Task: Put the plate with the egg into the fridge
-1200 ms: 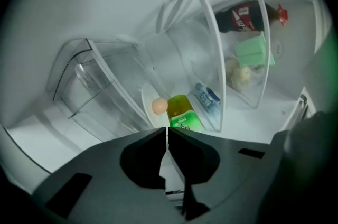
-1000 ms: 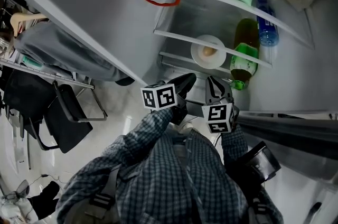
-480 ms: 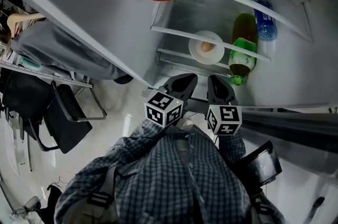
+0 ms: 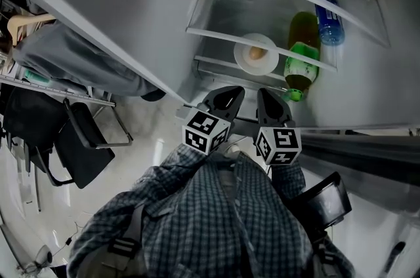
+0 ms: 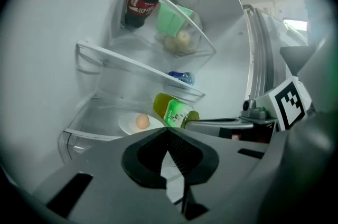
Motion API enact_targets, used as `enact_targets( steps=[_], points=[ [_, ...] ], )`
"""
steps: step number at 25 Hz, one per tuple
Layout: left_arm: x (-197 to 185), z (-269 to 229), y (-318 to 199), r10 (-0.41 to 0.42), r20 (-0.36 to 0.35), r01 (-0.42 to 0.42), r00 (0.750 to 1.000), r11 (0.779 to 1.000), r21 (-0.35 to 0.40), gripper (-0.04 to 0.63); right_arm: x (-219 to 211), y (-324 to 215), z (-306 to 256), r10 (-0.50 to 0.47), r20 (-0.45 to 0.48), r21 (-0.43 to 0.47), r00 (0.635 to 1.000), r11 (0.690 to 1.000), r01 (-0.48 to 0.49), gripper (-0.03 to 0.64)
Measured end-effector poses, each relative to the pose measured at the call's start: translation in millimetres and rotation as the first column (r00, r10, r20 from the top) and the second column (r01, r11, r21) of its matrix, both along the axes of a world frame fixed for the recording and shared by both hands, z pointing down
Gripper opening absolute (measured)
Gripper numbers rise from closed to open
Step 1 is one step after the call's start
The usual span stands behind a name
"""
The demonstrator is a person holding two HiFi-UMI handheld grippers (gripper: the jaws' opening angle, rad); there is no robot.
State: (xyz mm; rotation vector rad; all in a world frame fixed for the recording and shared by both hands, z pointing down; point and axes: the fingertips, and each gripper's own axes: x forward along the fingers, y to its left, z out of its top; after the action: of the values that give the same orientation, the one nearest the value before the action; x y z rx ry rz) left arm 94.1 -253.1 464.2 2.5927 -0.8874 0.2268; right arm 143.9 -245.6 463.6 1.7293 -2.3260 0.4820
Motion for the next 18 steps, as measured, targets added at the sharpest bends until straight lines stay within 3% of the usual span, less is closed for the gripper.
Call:
enact_targets(
  steps=[18],
  points=[
    [4.7,-2.8,2.6,0.025,0.004,-0.025,1.0,1.0,0.009,0.006,-10.7,1.6,2.6,-0.022,0.027,-0.037,0.999,0.999,0.023,0.006]
  ],
)
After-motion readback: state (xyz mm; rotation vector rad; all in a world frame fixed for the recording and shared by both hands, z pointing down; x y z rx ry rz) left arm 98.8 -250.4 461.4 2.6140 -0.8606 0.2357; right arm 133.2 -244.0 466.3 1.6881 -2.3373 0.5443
